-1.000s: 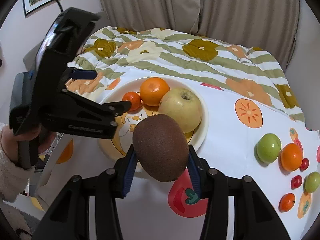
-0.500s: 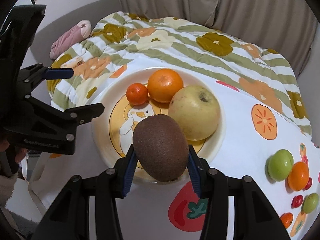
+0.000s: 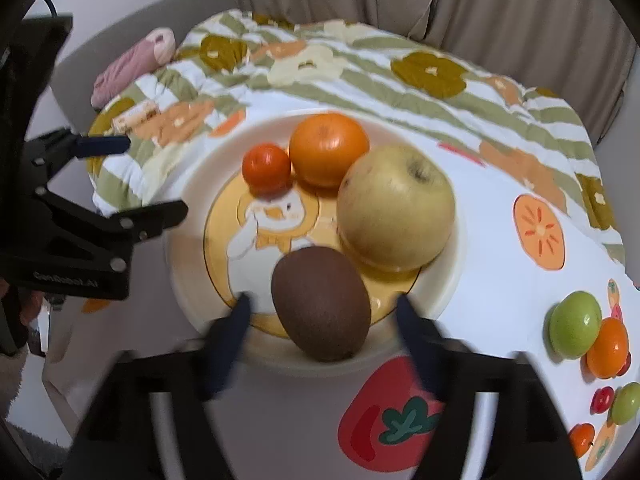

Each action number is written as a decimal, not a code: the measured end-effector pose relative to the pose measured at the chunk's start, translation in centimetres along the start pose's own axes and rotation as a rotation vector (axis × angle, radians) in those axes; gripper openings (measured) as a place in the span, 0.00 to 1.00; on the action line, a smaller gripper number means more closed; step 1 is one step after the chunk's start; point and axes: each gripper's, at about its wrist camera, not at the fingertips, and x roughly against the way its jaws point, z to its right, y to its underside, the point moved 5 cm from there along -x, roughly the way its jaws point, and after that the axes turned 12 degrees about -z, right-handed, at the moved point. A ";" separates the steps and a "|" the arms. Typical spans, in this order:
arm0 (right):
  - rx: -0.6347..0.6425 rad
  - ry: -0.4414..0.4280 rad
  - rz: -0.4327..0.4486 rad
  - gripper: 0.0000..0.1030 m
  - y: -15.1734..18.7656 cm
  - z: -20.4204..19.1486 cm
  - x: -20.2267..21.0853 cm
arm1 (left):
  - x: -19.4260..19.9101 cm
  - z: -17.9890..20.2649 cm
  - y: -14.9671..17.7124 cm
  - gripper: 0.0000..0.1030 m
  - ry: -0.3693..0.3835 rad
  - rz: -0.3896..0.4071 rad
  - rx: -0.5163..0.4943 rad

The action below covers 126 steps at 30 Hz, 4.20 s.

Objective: Organize fruits
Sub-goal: 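Release the mandarin into the bowl with the left tool while the right tool releases the kiwi, then move both tools back toward the remaining fruits, then grasp the mandarin with the left tool while the right tool grasps the large green apple, then carry the mandarin with the left tool while the right tool carries the green apple to the bowl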

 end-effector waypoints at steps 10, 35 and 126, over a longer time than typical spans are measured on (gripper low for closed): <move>-0.019 -0.018 -0.002 0.99 0.4 0.3 0.8 | 1.4 0.1 0.0 1.00 -0.014 0.009 0.015; -0.102 0.030 0.149 1.00 6.9 8.4 14.4 | 12.9 11.4 0.4 1.00 0.010 0.123 0.059; -0.305 0.138 0.127 0.53 16.6 32.1 10.2 | 5.8 40.3 -1.7 0.42 0.094 0.103 -0.290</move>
